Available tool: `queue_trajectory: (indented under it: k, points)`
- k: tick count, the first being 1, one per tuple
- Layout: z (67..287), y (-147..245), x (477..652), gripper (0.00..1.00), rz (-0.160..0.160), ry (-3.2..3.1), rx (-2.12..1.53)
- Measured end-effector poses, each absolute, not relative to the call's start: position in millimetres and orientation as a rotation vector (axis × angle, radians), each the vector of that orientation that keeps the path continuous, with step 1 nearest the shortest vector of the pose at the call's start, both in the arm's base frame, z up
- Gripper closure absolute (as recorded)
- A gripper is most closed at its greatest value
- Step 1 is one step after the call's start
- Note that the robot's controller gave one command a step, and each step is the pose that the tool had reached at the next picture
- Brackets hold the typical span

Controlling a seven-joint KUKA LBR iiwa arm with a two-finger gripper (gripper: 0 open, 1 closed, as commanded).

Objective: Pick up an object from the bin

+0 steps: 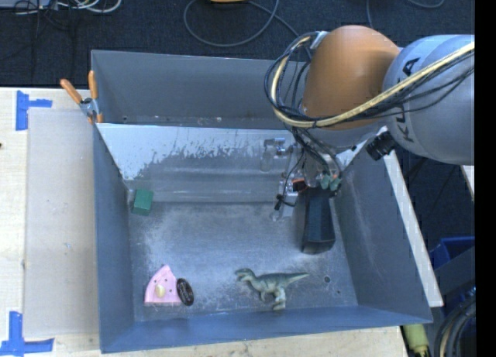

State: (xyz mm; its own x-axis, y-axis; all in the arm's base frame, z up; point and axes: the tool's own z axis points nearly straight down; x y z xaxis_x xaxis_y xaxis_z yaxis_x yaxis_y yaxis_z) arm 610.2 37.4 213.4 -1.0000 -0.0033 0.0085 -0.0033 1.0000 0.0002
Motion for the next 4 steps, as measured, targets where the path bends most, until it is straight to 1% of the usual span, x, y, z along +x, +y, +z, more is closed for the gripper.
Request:
queue_trajectory:
  k: [1,2,3,4]
  points:
    - [218,37,611.6,0.00,-0.001,-3.141,0.004]
    - [143,33,569.6,0.00,0.000,-3.137,0.093]
    - [159,37,497.6,0.00,-0.001,-3.130,0.018]
    - [133,1,474.0,0.00,-0.001,-3.120,0.319]
